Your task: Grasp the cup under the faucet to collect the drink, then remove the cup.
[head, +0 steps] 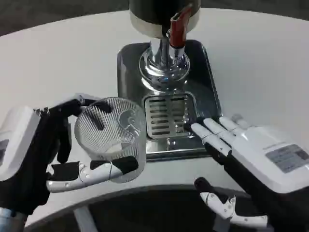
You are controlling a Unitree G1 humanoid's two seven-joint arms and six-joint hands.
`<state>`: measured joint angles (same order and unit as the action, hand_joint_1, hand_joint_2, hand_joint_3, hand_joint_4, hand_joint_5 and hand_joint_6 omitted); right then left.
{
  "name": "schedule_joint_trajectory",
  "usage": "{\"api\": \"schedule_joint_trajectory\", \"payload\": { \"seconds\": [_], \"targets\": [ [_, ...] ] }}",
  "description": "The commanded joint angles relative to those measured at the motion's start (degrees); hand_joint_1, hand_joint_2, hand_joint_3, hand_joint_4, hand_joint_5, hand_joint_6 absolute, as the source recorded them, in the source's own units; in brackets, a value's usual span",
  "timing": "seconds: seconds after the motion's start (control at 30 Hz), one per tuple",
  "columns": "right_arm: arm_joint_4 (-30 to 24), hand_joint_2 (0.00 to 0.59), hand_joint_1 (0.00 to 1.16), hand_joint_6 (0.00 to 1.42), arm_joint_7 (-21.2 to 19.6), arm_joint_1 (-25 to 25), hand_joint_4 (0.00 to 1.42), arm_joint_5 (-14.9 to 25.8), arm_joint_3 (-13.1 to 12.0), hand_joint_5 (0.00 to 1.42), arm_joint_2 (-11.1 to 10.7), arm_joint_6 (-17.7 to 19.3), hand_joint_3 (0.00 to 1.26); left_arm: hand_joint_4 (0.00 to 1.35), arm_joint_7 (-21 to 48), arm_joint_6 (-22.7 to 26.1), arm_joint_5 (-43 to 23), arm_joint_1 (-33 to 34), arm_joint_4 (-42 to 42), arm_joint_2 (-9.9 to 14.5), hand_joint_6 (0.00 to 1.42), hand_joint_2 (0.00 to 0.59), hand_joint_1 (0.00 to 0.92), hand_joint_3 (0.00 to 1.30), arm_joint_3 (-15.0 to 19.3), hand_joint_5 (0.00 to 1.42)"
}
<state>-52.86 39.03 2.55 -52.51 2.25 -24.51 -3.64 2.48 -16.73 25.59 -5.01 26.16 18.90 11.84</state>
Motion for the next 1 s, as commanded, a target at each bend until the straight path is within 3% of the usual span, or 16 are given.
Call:
{"api": "schedule_joint_trajectory", "payload": {
  "seconds": [0.03,0.37,0.77,1.0],
  "targets": [
    [-1.98,0.525,0.34,0.0,-0.09,1.89,0.0,-0.55,0.49,0.0,0.17,1.28,0.03,1.15,-1.31,-0.98,0.0,-0.67,1.17,-0.47,1.42,0.0,0.585,0.99,-0.33,1.29],
    [-3.42,0.533,0.33,0.0,-0.15,4.78,0.0,-0.55,0.33,0.0,0.26,2.49,0.03,1.15,-1.33,-0.93,0.04,-0.32,1.19,-0.56,1.42,0.0,0.585,0.99,-0.37,1.29],
    [-2.77,0.532,0.33,0.0,-0.07,4.35,0.0,-0.19,-0.41,0.0,0.79,1.9,0.03,1.15,-1.44,-0.69,0.28,0.03,0.93,-0.55,1.42,0.0,0.585,0.99,-0.89,1.29],
    [-2.56,0.532,0.33,0.0,-0.27,4.44,0.0,0.71,-2.67,0.0,1.03,1.31,0.03,1.16,-1.54,-0.42,0.6,1.11,0.36,-0.72,1.42,0.0,0.585,0.99,-1.88,1.29]
  ]
}}
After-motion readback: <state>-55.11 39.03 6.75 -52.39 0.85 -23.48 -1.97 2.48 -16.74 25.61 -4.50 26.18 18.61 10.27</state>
